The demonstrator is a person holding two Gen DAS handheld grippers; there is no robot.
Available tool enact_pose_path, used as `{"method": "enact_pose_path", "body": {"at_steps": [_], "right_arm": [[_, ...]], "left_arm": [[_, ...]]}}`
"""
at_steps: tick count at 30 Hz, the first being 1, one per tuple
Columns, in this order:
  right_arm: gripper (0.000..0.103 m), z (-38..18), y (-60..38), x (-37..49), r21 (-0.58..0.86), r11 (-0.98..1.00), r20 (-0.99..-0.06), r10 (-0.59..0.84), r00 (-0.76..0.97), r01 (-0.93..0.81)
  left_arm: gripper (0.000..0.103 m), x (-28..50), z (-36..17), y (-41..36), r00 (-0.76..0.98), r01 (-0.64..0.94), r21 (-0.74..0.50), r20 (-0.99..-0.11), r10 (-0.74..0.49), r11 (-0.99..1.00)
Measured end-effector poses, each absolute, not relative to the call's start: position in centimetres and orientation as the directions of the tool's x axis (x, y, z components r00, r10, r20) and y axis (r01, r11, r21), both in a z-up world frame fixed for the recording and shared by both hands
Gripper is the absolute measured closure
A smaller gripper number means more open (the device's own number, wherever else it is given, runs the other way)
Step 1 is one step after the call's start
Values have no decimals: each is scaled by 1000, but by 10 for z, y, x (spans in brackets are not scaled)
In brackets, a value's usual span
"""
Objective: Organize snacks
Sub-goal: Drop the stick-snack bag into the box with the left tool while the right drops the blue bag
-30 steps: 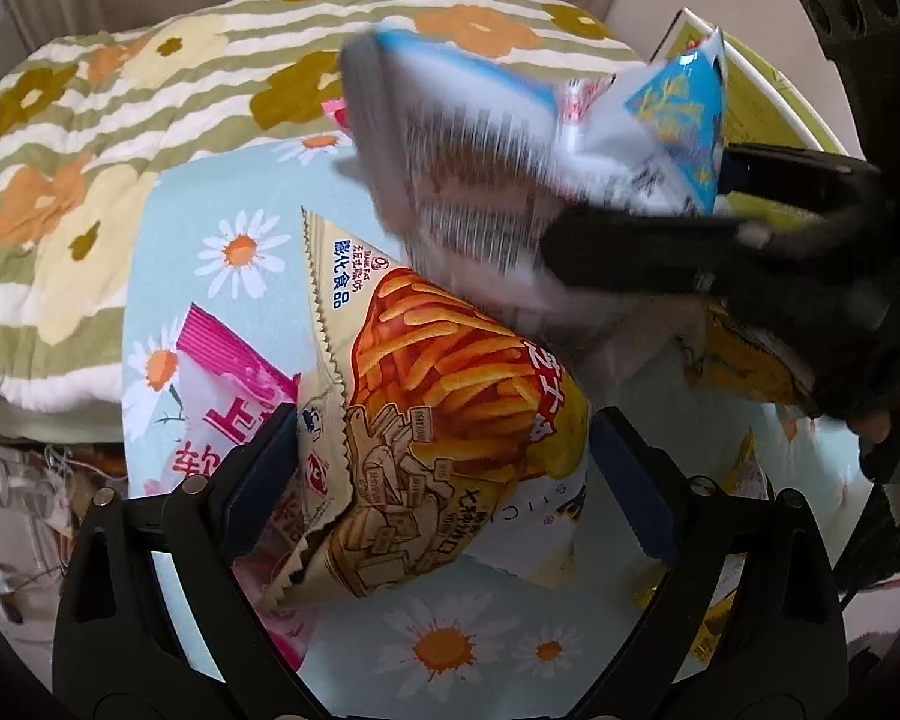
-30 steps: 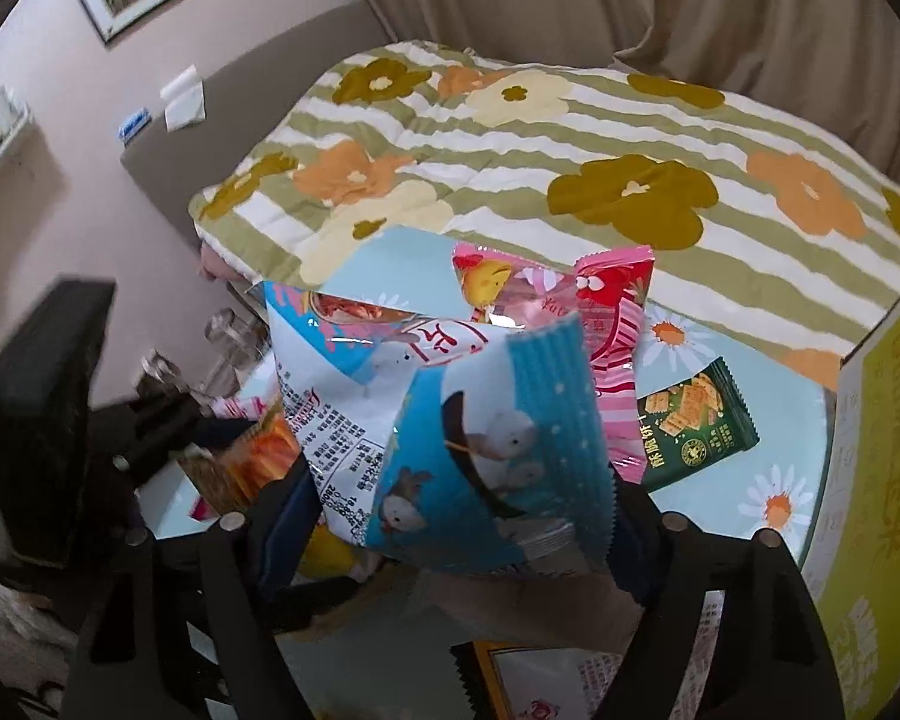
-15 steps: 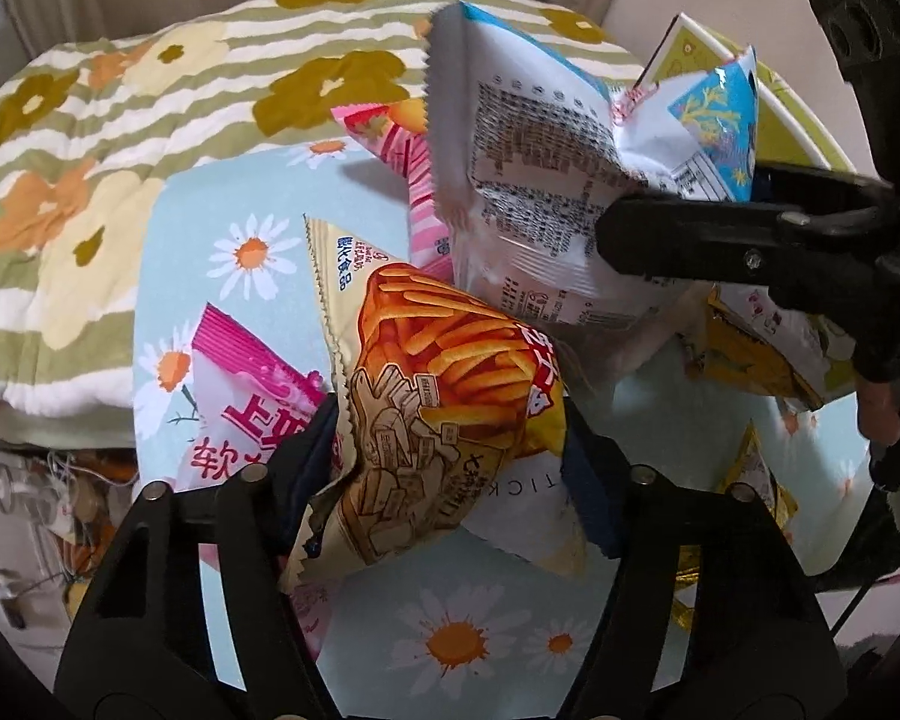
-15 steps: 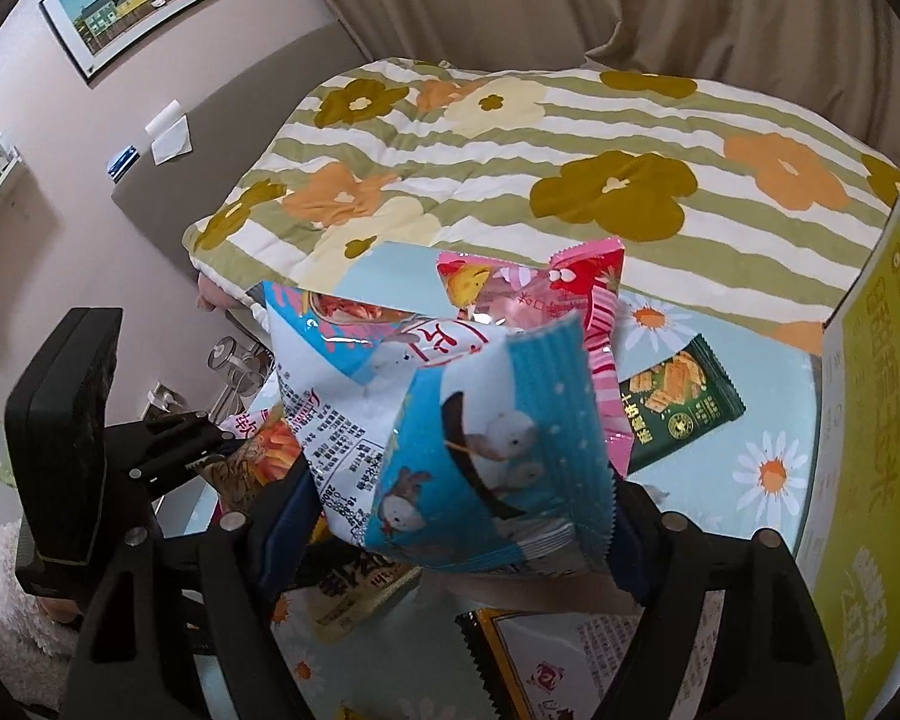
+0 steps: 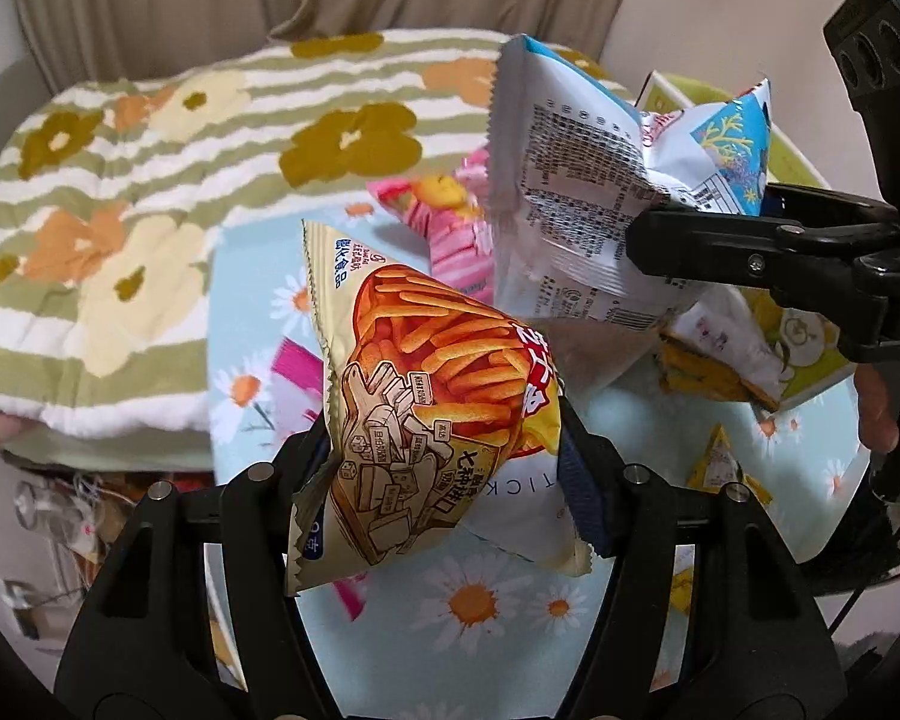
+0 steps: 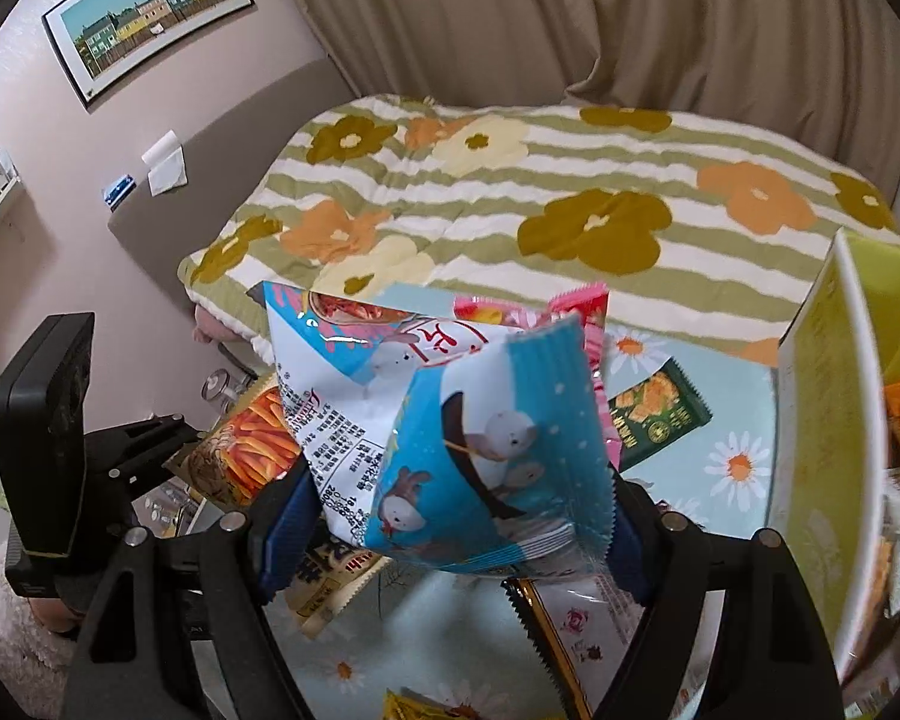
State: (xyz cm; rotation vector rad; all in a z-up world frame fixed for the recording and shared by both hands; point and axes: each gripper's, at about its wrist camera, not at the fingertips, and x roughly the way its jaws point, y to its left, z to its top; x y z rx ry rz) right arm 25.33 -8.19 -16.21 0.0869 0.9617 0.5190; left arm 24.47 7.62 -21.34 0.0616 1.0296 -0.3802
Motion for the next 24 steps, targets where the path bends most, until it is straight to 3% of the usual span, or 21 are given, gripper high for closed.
{"method": "enact_pose_path", "body": {"at_steps": [13,24], "right_arm": [[26,-86,-147,225,317,907,-656,420,627,-276],[26,-45,-295,205,296,932,-619,355,700,-210]], "left_arm": [[42,247,-120,44,589,376,-81,-748,-305,923],[42,242,-77,-96,637,395,-88,-691,-342,914]]}}
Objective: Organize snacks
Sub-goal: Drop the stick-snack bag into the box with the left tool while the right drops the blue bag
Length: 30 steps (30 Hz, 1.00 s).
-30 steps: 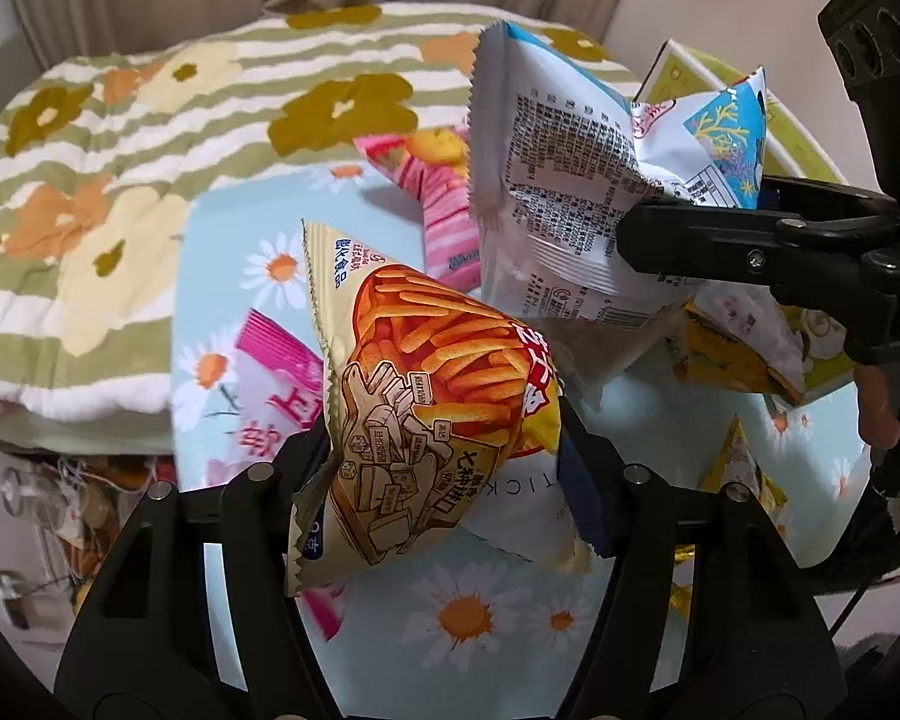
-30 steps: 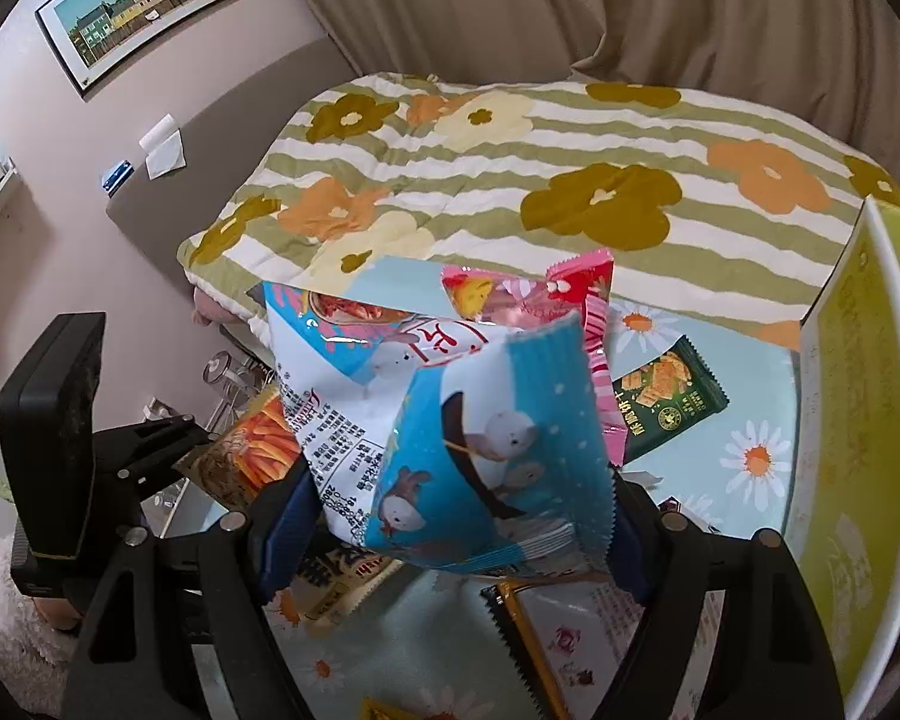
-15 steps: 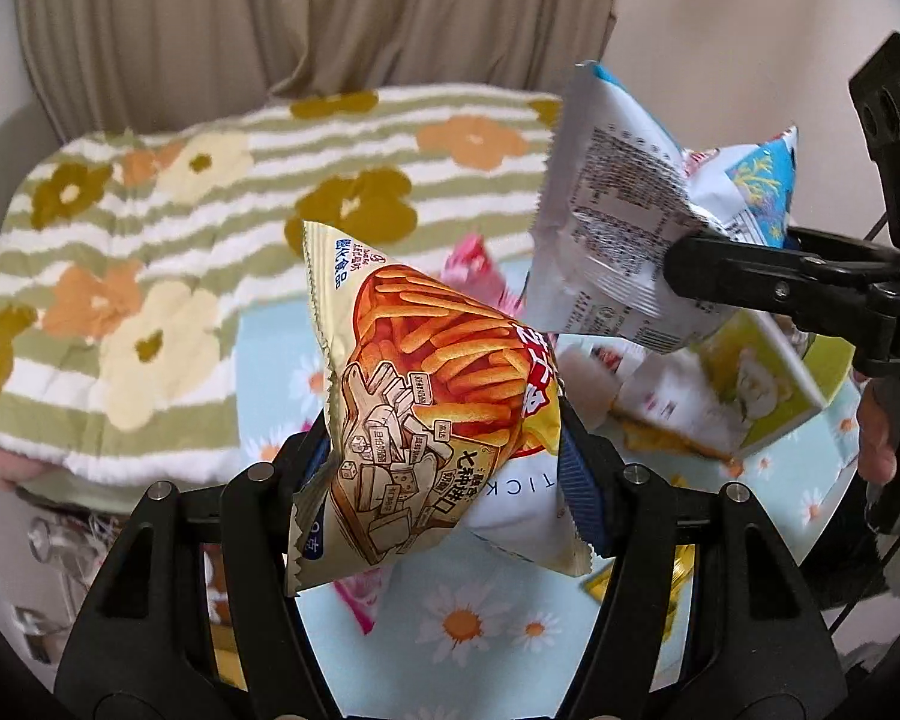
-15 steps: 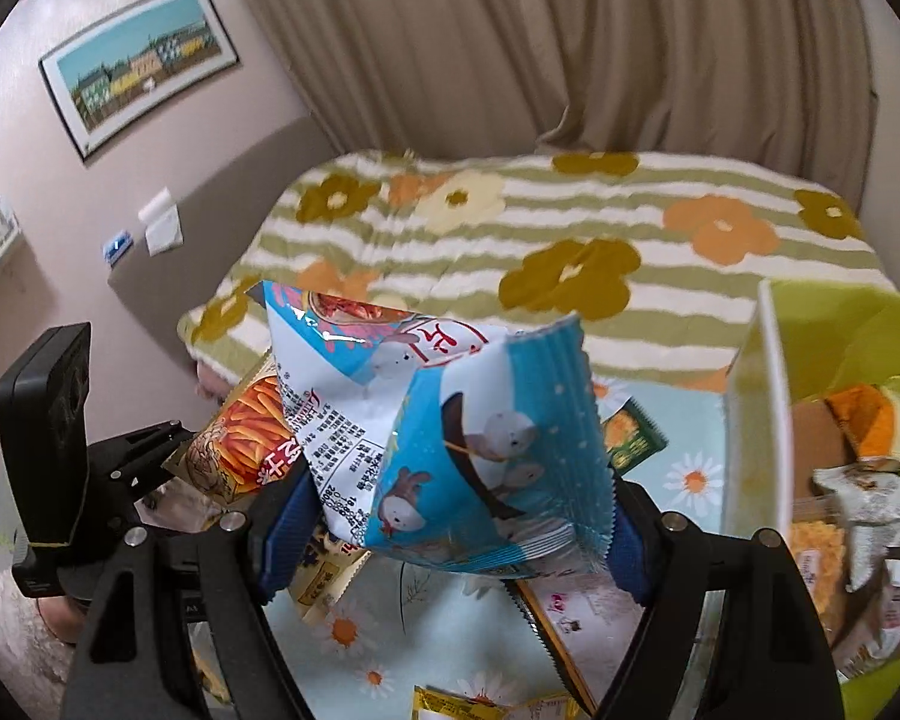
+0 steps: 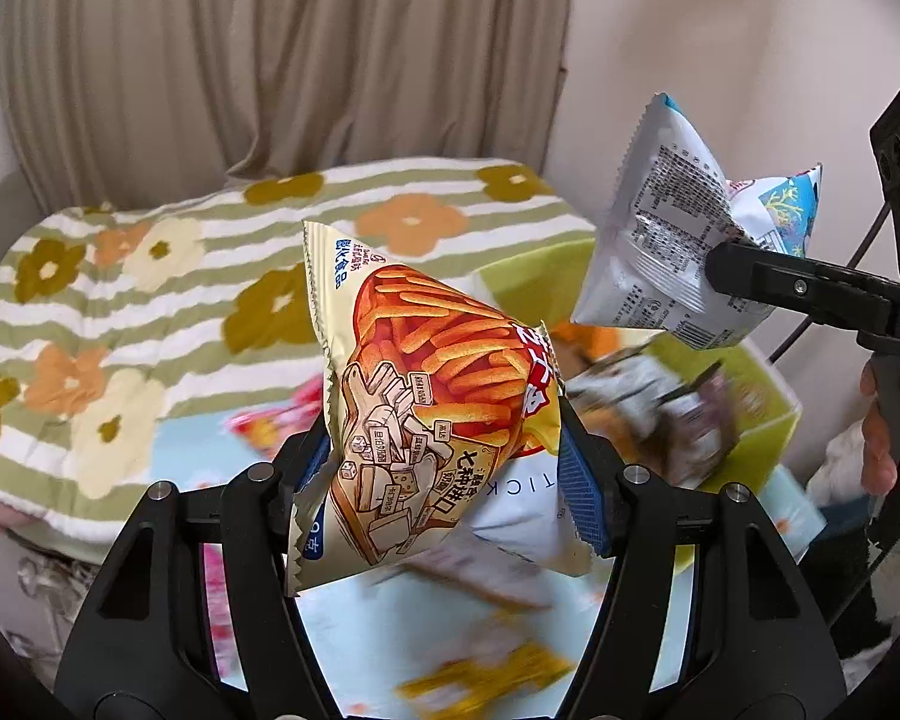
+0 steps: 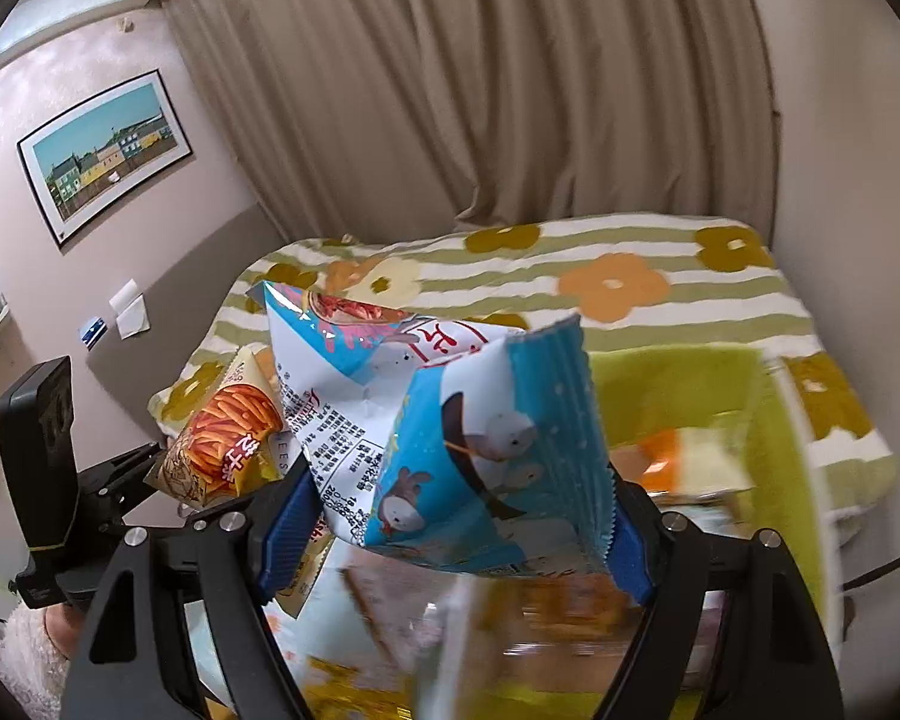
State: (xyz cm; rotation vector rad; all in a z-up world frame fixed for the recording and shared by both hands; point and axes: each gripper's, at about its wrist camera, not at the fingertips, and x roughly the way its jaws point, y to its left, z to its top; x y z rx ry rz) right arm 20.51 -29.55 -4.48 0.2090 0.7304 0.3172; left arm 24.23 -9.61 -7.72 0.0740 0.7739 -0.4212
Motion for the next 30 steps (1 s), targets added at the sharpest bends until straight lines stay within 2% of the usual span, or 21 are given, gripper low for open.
{"method": "enact_pose_path", "body": {"at_steps": [9,16,19,21,23,30], "right_arm": [[26,-52,-388,207,294,937,-641,339,689,-188],[25,-73,-423,208,357,918,-649,375,662,-171],[25,-75,-431,209,371,914,-646,381,661,-165],[25,-75,-433,209,377,912,-644,386,660,-165],[25,-74,-433,210,369,915,-649,381,659,-166],[25,-85,-421,214,322,930,-675,358,645,-180]], "left_arm": [[42,241,-100,-224,556,410,-130,-749,-361,903],[40,241,-134,-257,479,389,-126,-818,-317,913],[33,246,-142,-264,460,389,-105,-838,-292,915],[14,246,-142,-265,457,387,-98,-843,-283,917],[3,242,-138,-265,479,377,-70,-839,-259,924],[3,222,-123,-249,537,363,-23,-812,-229,932]]}}
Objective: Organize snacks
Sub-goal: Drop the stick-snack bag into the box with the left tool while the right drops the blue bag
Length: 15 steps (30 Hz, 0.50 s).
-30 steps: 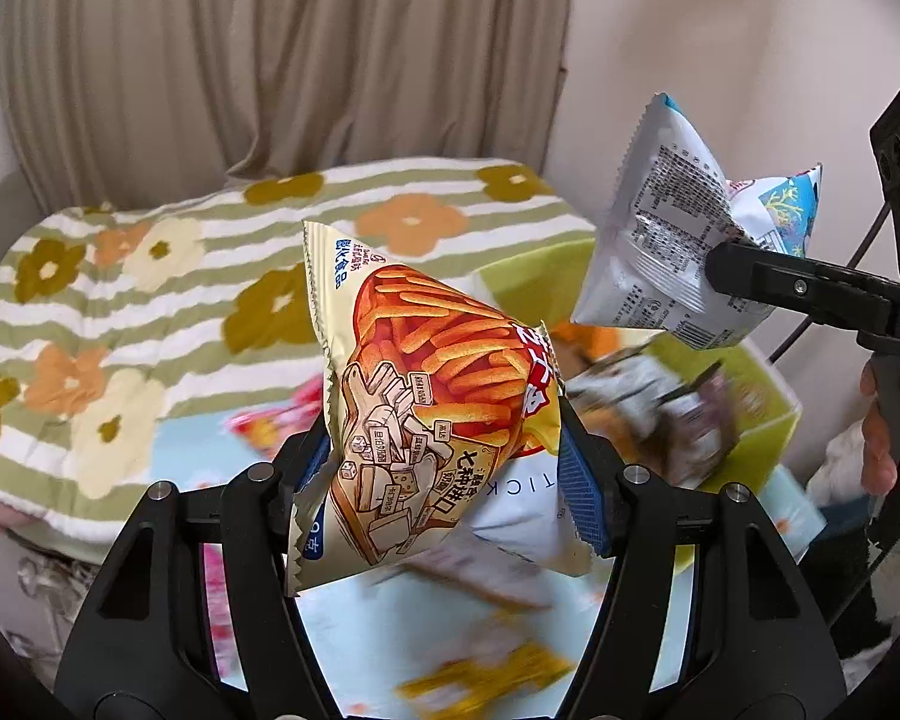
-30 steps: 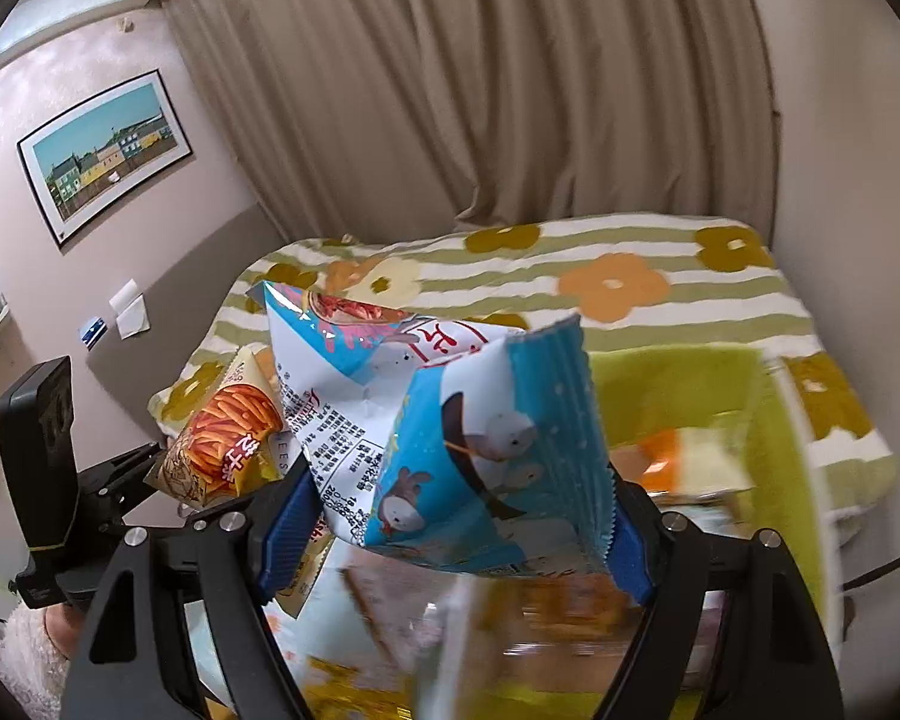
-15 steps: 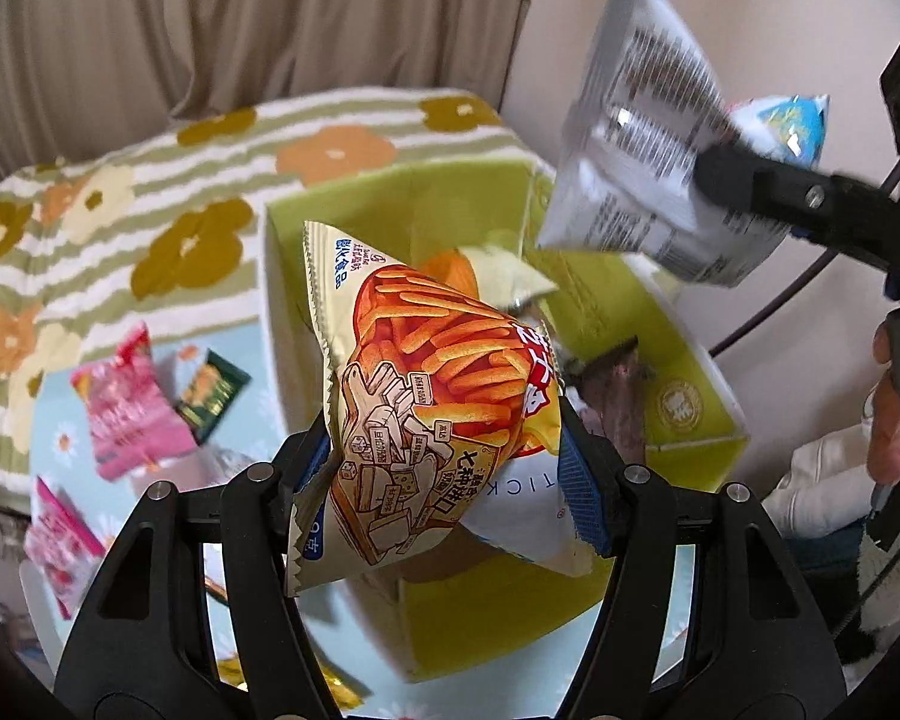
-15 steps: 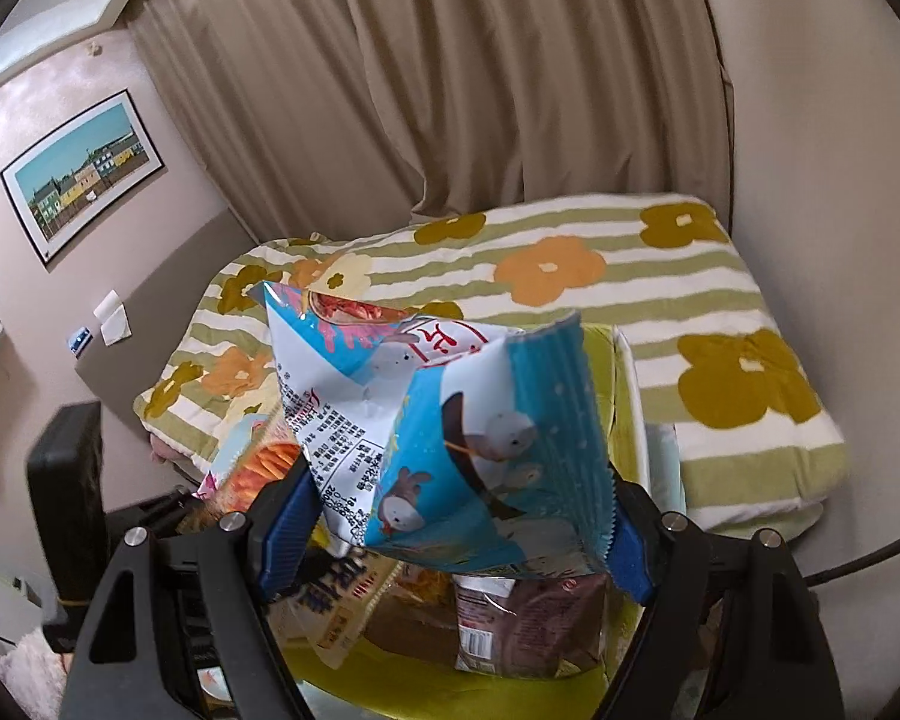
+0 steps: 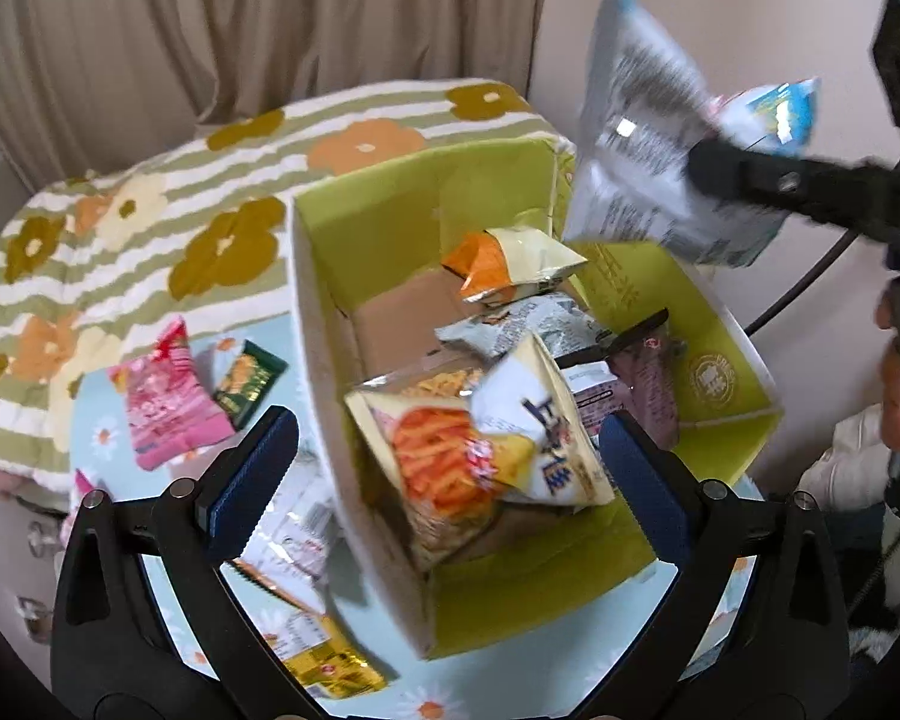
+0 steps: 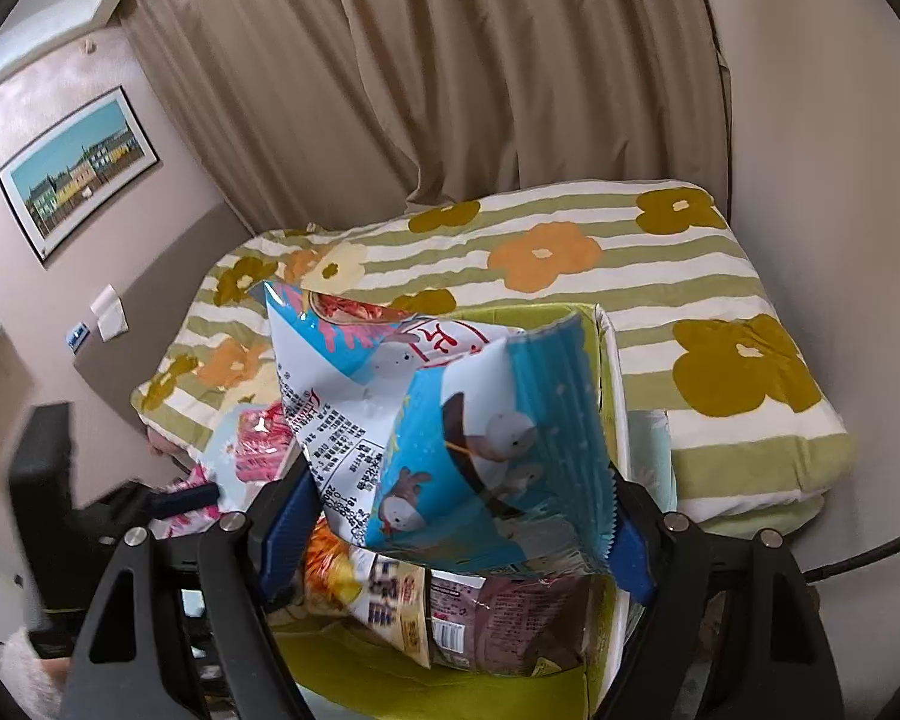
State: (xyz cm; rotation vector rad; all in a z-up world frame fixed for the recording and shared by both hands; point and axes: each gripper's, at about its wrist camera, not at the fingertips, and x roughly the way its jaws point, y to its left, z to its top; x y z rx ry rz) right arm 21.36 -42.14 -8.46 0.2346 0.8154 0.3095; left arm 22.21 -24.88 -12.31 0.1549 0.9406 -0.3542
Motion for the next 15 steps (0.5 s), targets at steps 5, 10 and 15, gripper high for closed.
{"method": "enact_pose_path", "body": {"at_steps": [5,10,15], "right_arm": [[24,-98,-408,225,284,942,-710,332,621,-179],[18,-111,-397,231,254,955,-722,294,626,-154],[0,-102,-391,219,224,955,-656,294,695,-193]], "left_arm": [[3,219,-119,-234,548,334,-37,-805,-226,942],[3,219,-118,-220,541,319,-78,-804,-249,945],[3,215,-115,-209,555,301,-73,-797,-237,951]]}}
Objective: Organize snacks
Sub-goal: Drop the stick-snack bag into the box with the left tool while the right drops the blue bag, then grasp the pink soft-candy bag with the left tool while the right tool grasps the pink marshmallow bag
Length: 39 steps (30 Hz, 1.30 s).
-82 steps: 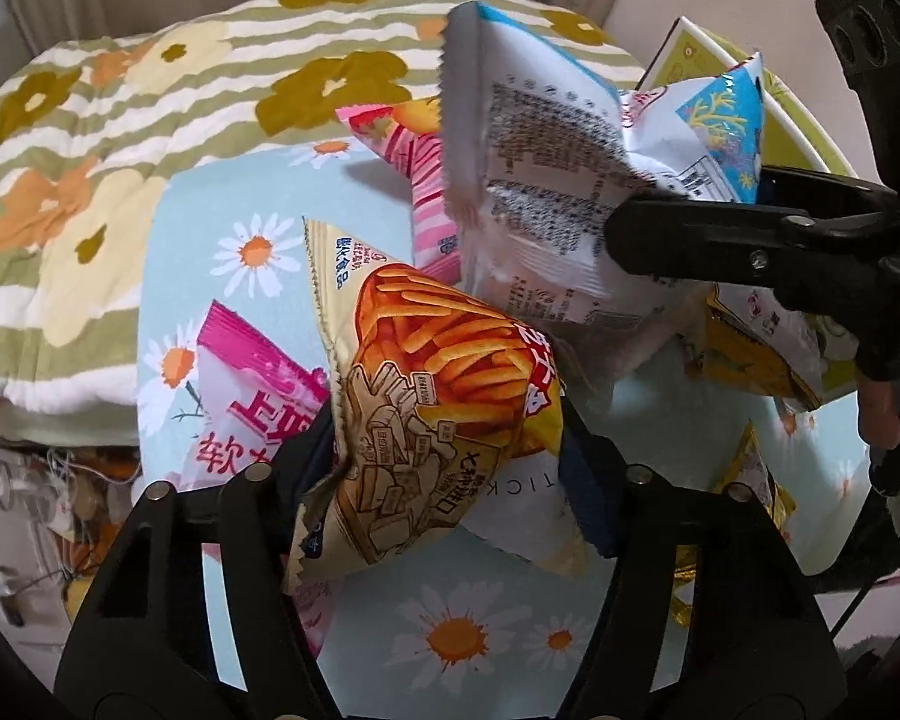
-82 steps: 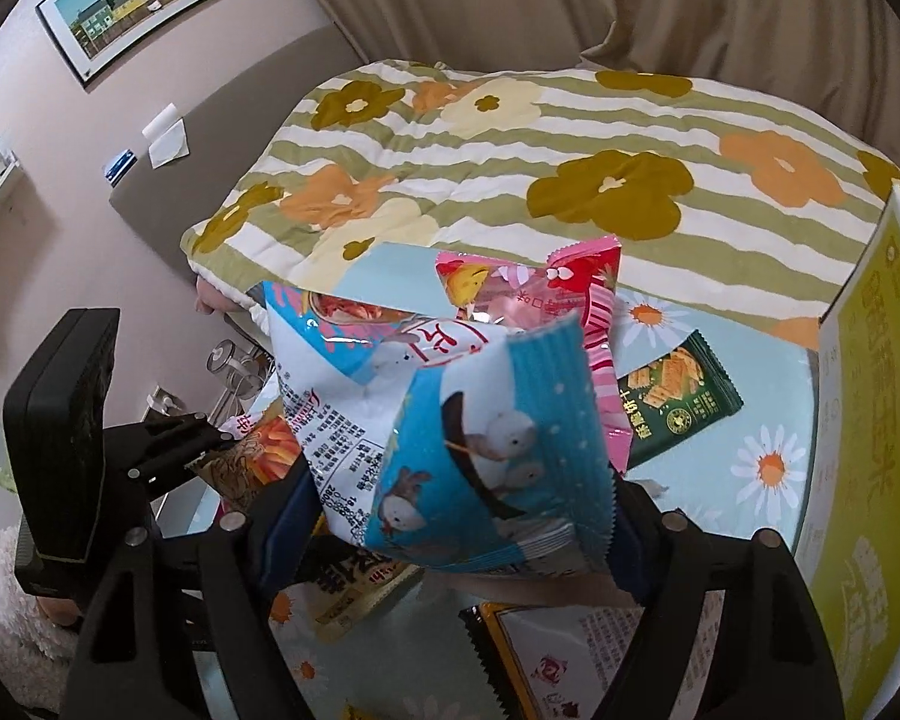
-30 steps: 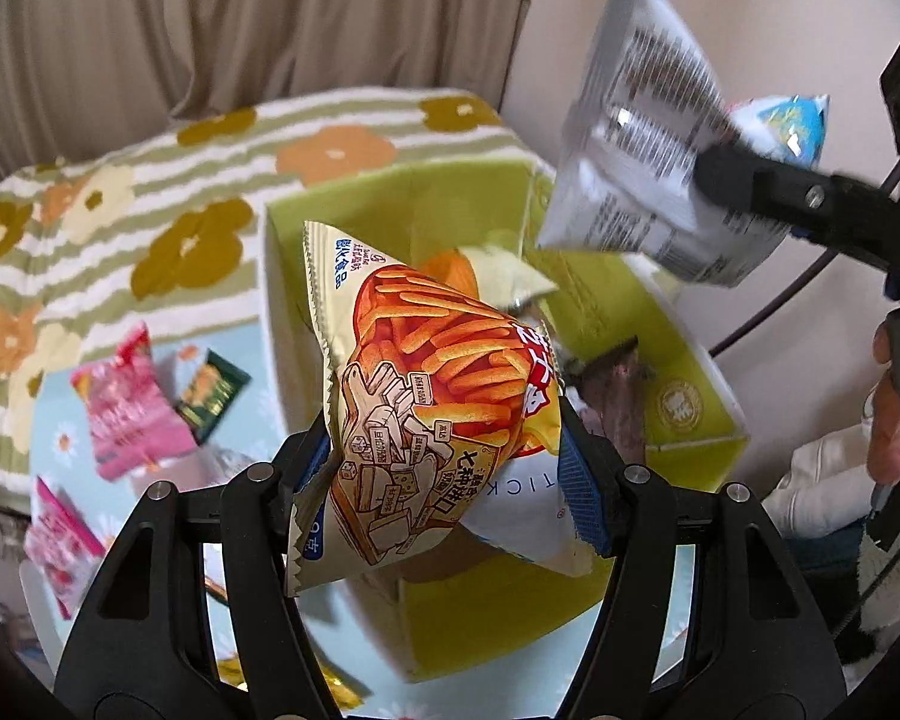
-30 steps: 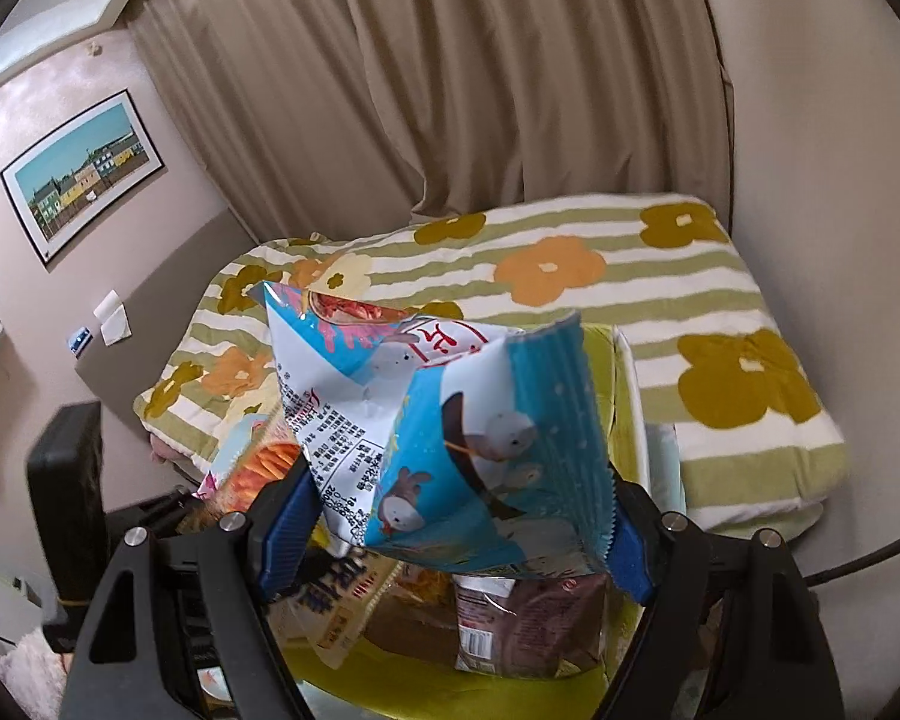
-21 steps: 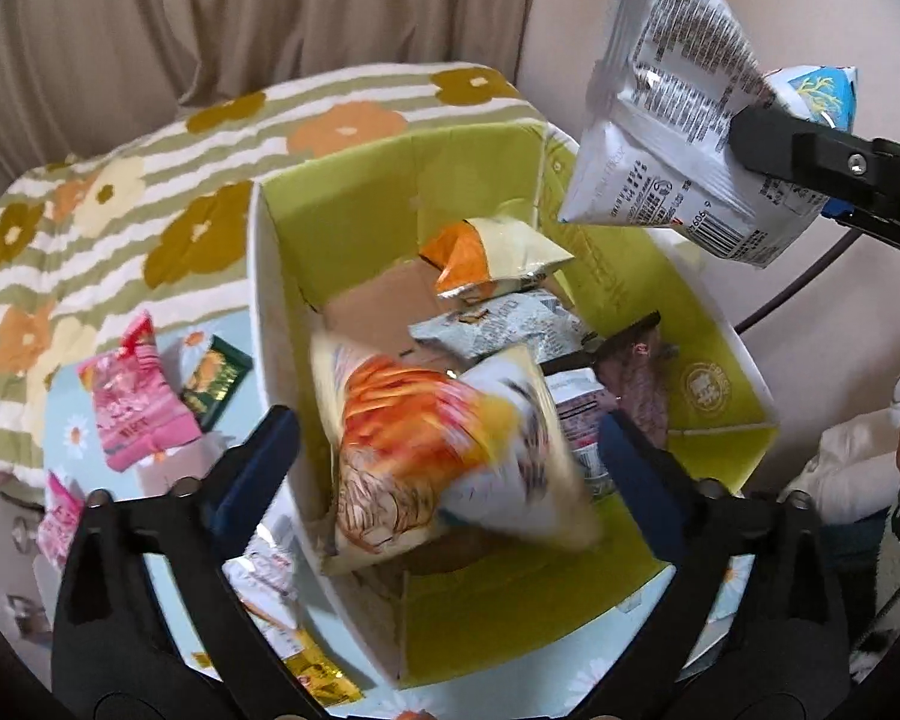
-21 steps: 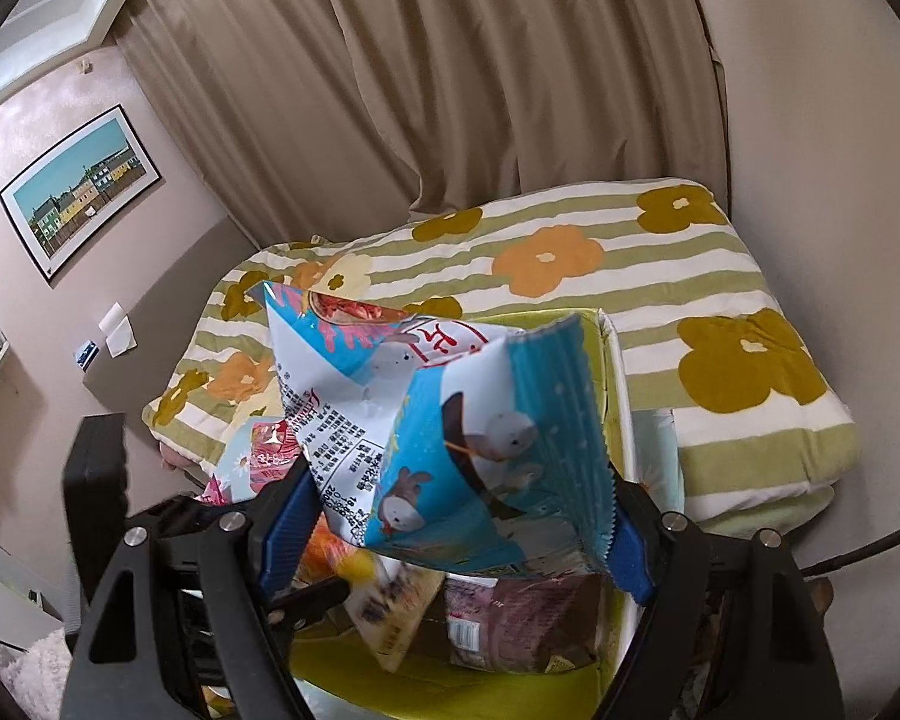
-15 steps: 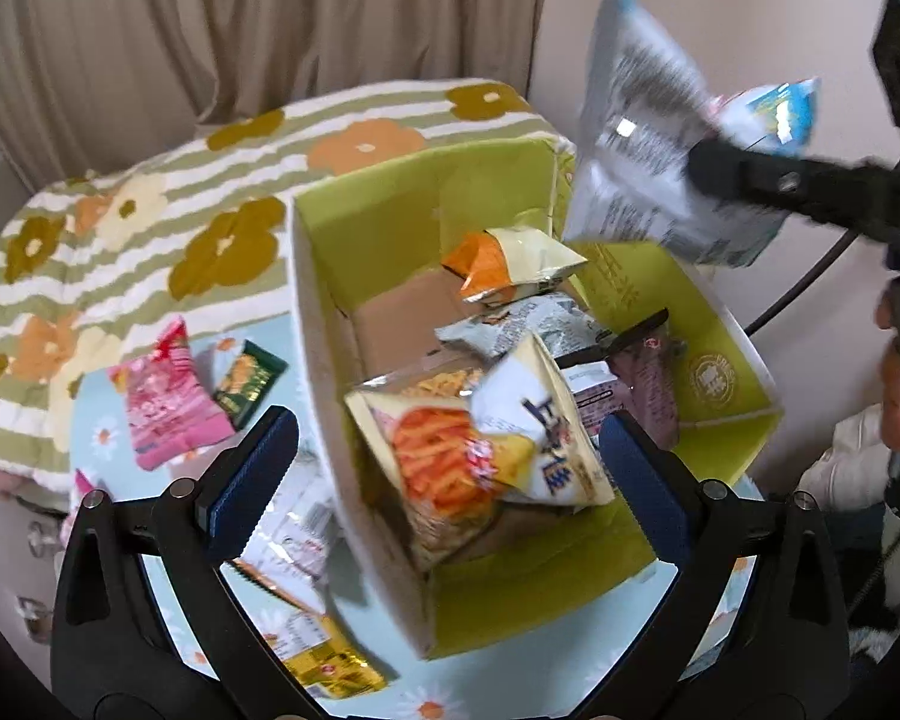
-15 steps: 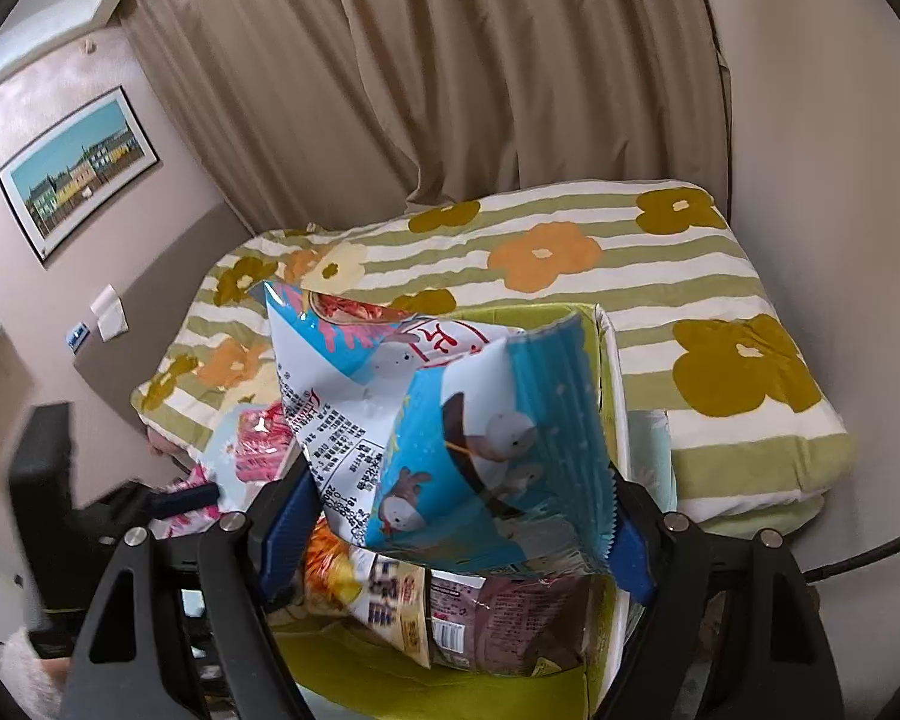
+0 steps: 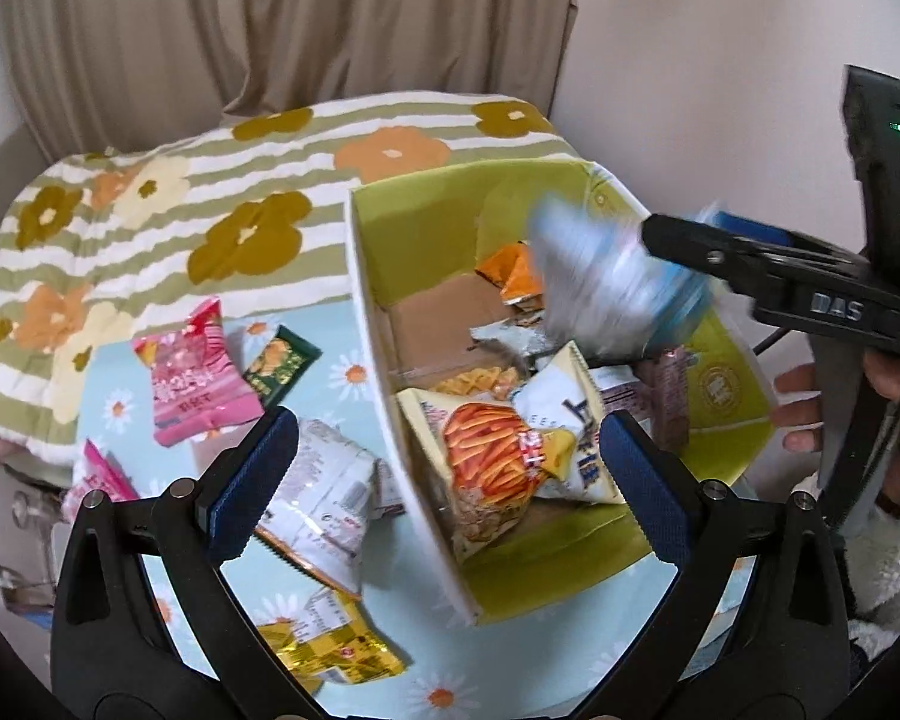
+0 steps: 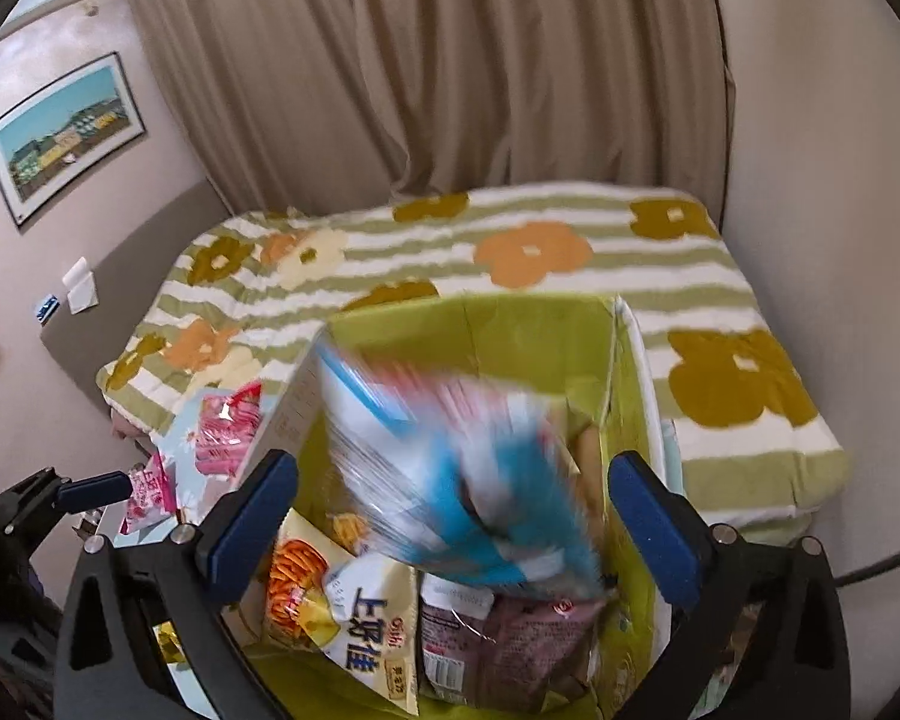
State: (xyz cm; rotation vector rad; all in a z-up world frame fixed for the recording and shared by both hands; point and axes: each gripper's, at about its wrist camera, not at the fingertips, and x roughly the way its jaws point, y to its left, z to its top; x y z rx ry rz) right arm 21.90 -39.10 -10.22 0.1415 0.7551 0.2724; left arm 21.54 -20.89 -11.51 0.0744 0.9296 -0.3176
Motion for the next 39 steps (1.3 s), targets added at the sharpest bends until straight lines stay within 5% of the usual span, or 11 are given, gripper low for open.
{"method": "enact_pose_path", "body": {"at_steps": [21,32,39], "right_arm": [[0,-60,-348,183,197,932,-622,358,696,-304],[0,-53,-242,198,165,886,-615,436,657,-434],[0,-82,-172,234,194,893,-681,420,600,-405]], "left_arm": [[3,173,-103,-146,613,161,-56,-777,-145,985],[3,154,-104,-26,646,-74,-58,-763,4,996],[3,173,-132,56,591,-34,-28,-806,-3,999]]}}
